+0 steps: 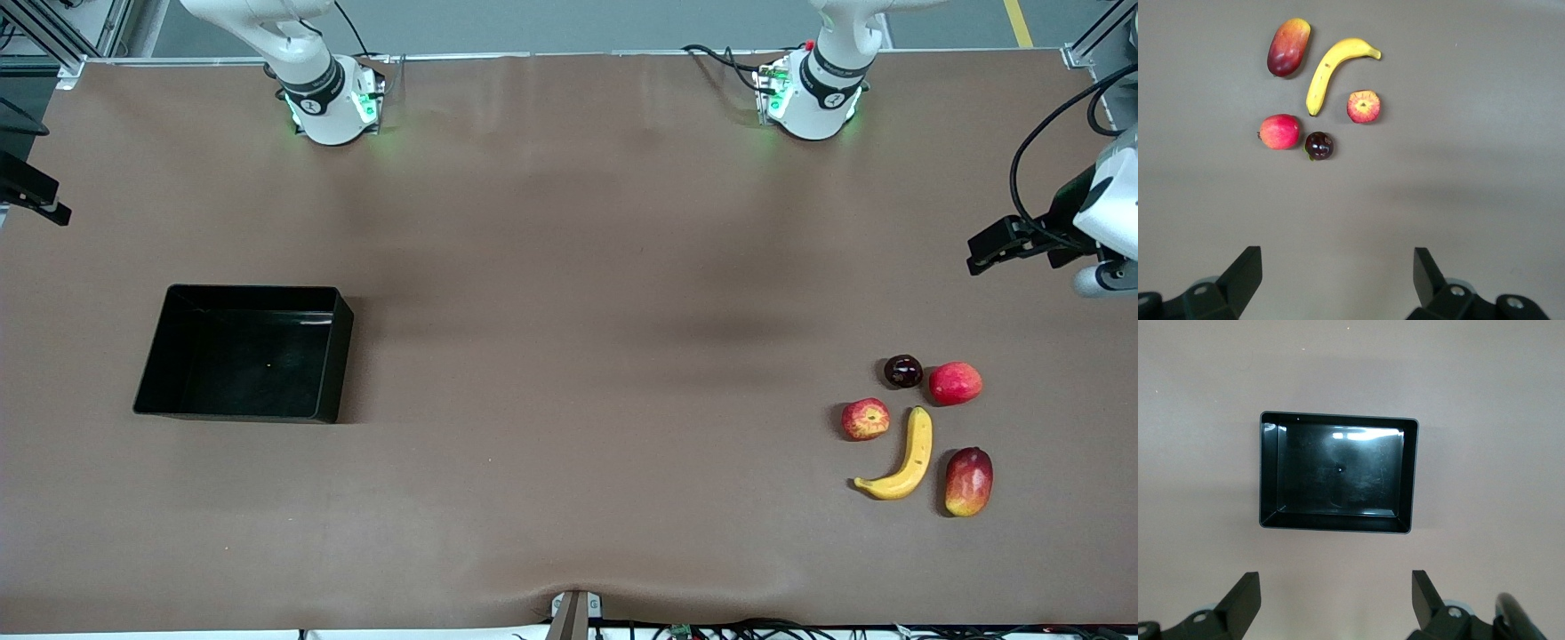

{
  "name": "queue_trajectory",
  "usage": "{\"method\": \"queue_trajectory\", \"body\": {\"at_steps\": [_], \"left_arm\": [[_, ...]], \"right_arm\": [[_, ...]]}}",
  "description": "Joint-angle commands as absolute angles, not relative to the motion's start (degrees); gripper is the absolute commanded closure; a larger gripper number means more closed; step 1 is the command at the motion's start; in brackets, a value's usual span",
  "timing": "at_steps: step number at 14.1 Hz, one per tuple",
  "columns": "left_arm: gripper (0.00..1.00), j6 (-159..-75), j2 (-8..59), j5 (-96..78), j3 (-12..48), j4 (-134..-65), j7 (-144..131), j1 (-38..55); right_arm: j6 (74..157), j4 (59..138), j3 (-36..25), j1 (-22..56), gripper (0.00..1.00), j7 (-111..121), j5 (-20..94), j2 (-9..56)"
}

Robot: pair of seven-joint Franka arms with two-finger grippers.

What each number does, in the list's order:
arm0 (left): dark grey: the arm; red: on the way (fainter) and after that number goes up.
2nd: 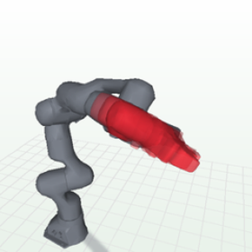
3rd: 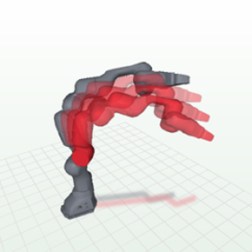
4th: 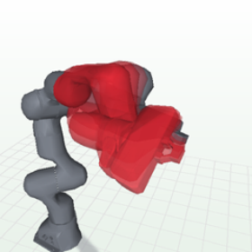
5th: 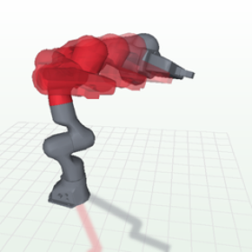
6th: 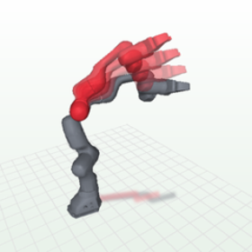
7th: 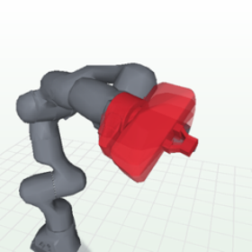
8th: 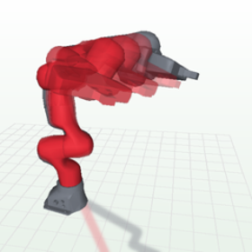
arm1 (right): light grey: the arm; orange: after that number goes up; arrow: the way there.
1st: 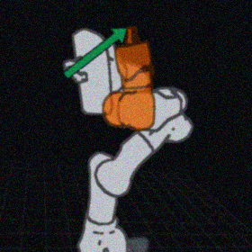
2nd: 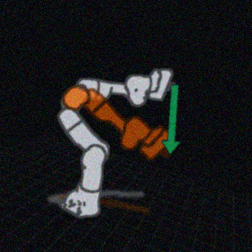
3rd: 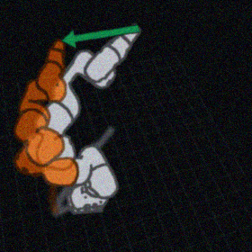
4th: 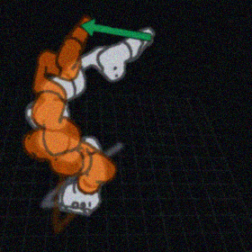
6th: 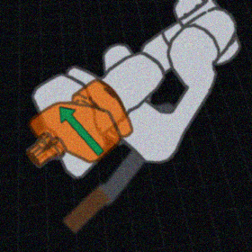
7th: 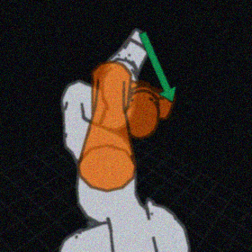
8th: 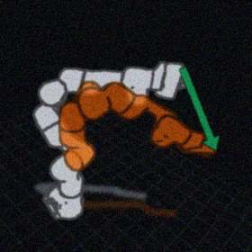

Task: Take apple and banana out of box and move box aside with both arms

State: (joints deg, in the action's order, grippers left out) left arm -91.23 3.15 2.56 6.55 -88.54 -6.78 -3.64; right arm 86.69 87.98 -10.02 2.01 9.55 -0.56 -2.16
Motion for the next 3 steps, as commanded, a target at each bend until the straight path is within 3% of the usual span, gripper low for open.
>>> {"method": "queue_trajectory", "body": {"at_steps": [1,3], "left_arm": [[0.00,-89.56,2.20,1.14,6.68,-88.15,-6.33,-3.69],[0.00,-89.38,2.20,0.44,6.68,-88.07,-6.24,-3.69]], "right_arm": [[86.04,87.10,-9.84,1.94,0.00,8.88,-0.88,-2.11],[86.04,87.10,-9.93,1.76,0.00,8.88,-0.79,-2.02]]}}
